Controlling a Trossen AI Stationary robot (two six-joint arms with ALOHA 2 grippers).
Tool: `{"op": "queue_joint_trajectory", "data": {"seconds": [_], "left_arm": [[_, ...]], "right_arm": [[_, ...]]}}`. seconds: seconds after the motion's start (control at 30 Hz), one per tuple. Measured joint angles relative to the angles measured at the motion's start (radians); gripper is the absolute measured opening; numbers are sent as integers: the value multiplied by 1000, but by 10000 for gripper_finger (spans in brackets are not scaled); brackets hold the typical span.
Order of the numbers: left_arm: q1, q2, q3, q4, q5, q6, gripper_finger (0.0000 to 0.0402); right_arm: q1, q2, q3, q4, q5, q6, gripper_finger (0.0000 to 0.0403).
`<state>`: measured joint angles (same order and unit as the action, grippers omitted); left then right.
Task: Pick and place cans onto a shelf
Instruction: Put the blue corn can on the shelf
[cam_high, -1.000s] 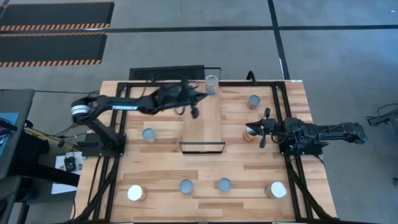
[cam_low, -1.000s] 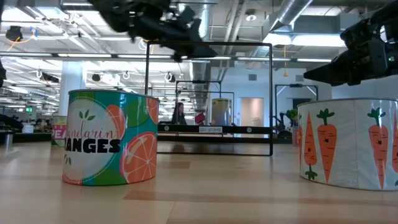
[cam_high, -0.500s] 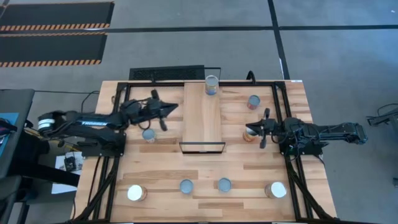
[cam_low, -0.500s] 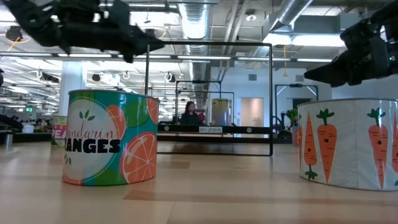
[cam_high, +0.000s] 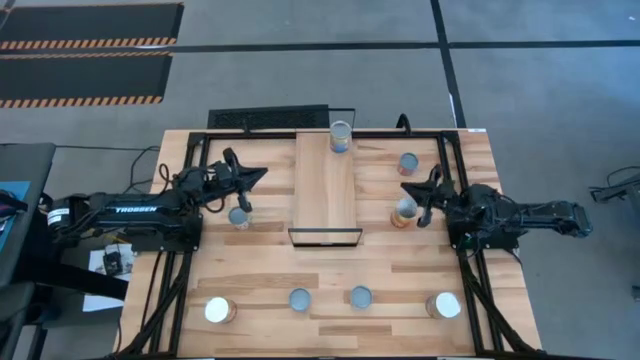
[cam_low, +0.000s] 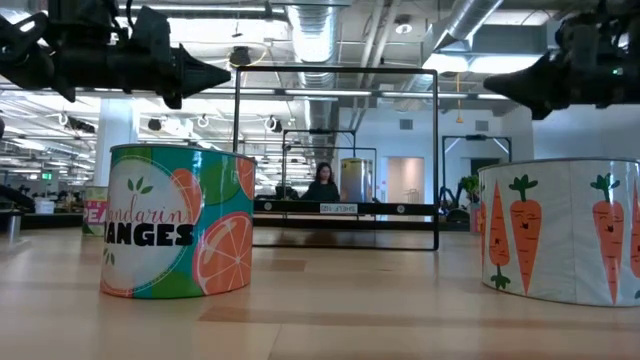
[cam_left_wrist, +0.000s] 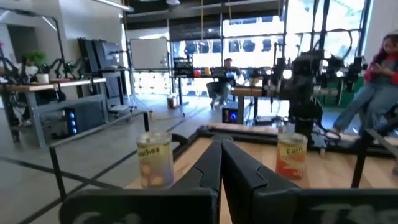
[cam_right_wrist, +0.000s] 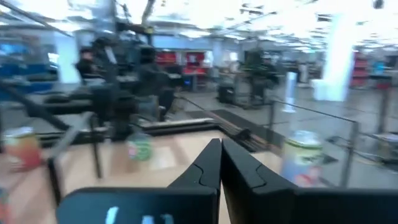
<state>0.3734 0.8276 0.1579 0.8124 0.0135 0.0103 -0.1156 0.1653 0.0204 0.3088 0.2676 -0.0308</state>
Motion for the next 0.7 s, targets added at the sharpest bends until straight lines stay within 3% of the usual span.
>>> {"op": "queue_joint_trajectory", "data": {"seconds": [0.23, 0.7], "left_arm": [[3, 3, 1, 18, 0, 17, 0], [3, 4, 1, -41, 37, -52, 0]], "right_arm": [[-131, 127, 131, -179, 102, 57, 10], [-327, 594, 463, -598, 93, 279, 23]]}}
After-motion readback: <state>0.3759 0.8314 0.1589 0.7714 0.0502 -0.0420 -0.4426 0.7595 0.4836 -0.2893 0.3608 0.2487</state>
